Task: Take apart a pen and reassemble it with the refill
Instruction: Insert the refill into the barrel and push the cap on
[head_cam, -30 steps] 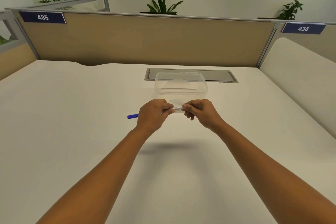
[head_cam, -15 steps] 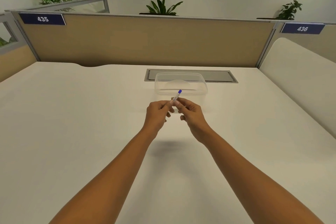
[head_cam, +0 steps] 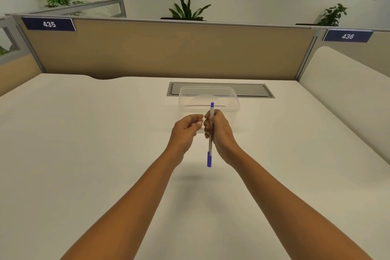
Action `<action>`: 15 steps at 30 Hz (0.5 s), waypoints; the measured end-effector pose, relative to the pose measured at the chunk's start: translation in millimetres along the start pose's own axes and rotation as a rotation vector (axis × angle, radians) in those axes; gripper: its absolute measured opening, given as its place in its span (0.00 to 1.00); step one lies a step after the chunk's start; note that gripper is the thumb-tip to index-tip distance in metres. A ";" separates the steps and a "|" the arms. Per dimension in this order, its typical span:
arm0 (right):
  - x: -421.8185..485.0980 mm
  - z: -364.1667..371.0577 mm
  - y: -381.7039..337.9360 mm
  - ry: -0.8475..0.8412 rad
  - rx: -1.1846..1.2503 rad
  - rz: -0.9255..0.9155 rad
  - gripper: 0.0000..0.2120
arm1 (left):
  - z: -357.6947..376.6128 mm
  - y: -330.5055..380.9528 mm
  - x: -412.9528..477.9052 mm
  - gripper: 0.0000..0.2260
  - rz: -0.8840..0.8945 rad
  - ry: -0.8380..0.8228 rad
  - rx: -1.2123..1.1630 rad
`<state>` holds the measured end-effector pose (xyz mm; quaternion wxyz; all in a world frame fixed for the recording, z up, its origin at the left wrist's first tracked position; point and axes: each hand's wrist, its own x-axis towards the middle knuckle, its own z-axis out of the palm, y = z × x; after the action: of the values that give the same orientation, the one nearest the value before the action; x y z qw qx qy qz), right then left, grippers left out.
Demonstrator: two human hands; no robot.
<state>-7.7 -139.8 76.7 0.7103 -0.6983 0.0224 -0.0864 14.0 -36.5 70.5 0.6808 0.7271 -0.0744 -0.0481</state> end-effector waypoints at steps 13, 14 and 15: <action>4.8 -16.1 -18.2 0.074 0.578 0.268 0.28 | 18.8 -15.5 -17.7 0.10 -0.040 -0.253 0.326; 4.6 -16.4 -18.4 0.072 0.580 0.270 0.28 | 19.5 -16.1 -17.6 0.10 -0.037 -0.248 0.334; 4.6 -16.5 -18.5 0.071 0.582 0.271 0.28 | 19.9 -16.3 -17.2 0.10 -0.035 -0.242 0.342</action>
<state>-7.4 -157.0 95.2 0.8840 -0.4530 0.1143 -0.0183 -5.7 -52.1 52.4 0.5328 0.8220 -0.1500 -0.1339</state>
